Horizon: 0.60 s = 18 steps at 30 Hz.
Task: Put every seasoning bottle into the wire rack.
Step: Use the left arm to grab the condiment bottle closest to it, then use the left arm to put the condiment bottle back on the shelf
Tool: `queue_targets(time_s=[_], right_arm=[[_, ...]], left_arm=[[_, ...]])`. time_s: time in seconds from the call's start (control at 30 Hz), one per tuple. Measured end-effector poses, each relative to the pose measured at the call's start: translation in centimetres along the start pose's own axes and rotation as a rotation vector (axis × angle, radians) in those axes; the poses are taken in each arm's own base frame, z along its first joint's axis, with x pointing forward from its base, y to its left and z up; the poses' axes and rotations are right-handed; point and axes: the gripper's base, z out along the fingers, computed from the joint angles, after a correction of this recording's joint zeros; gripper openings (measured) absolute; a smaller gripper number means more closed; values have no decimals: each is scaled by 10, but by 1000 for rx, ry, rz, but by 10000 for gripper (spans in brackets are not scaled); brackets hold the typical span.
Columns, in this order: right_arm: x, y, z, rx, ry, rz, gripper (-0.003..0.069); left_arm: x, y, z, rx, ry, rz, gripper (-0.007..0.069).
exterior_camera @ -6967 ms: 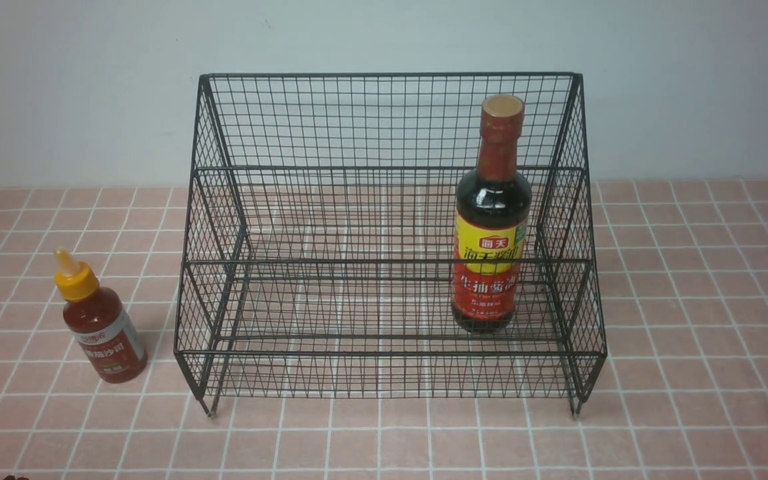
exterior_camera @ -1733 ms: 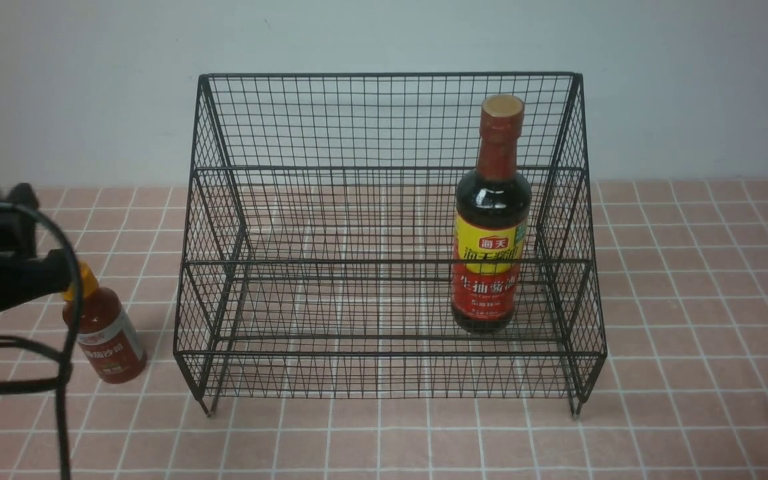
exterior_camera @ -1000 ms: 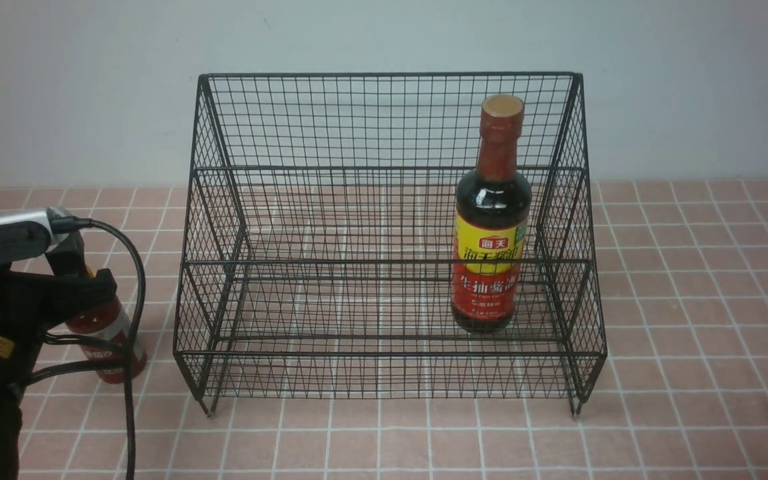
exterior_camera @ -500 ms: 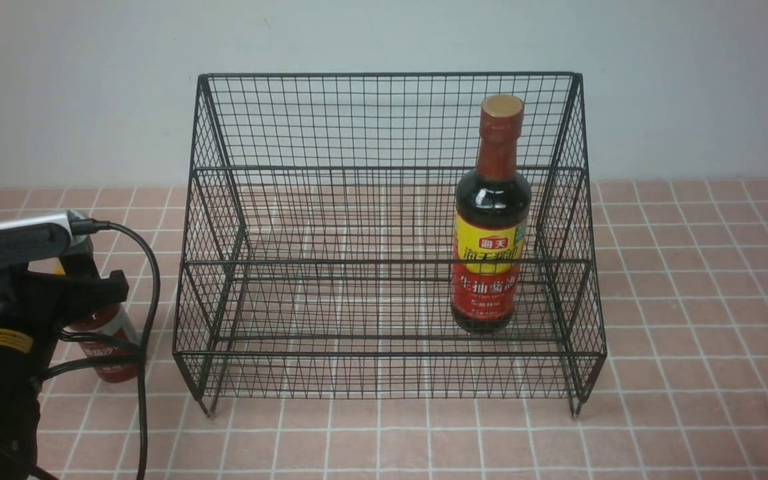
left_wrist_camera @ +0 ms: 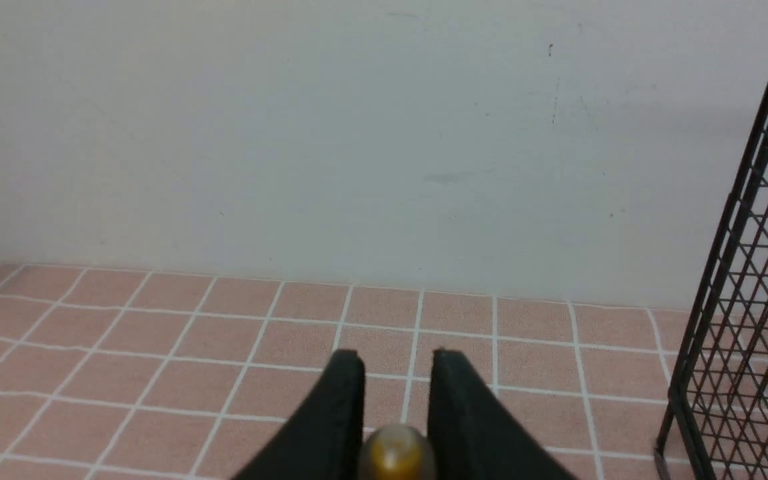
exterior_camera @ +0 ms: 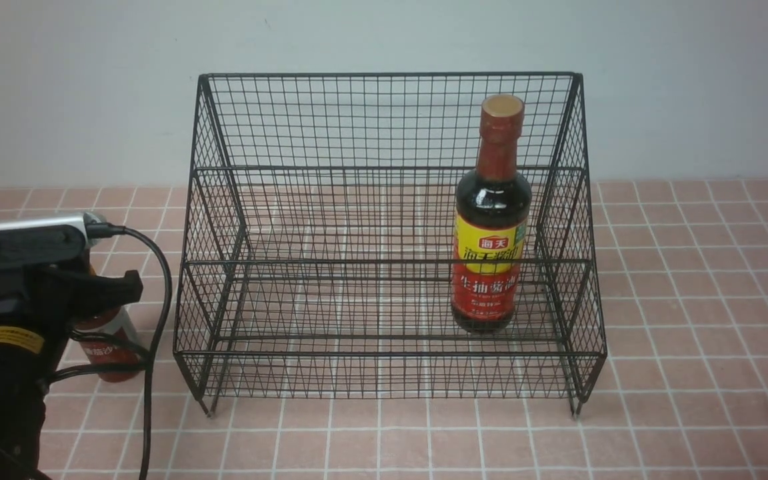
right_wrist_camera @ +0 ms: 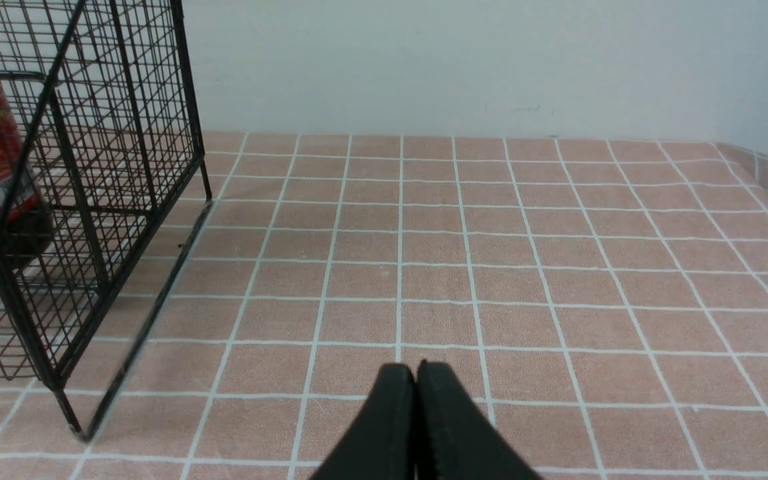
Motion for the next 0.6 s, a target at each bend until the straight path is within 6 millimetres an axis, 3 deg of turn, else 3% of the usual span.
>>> queue_targets(time_s=[0.13, 0.4, 0.6], right_arm=[[0, 0, 0, 0, 0, 0, -10], [0, 0, 0, 0, 0, 0, -10], [0, 0, 0, 0, 0, 0, -10]], left_arm=[[-8, -2, -6, 22, 25, 0, 102], [-42, -7, -23, 86, 12, 12, 102], [-83, -13, -35, 141, -13, 47, 102]])
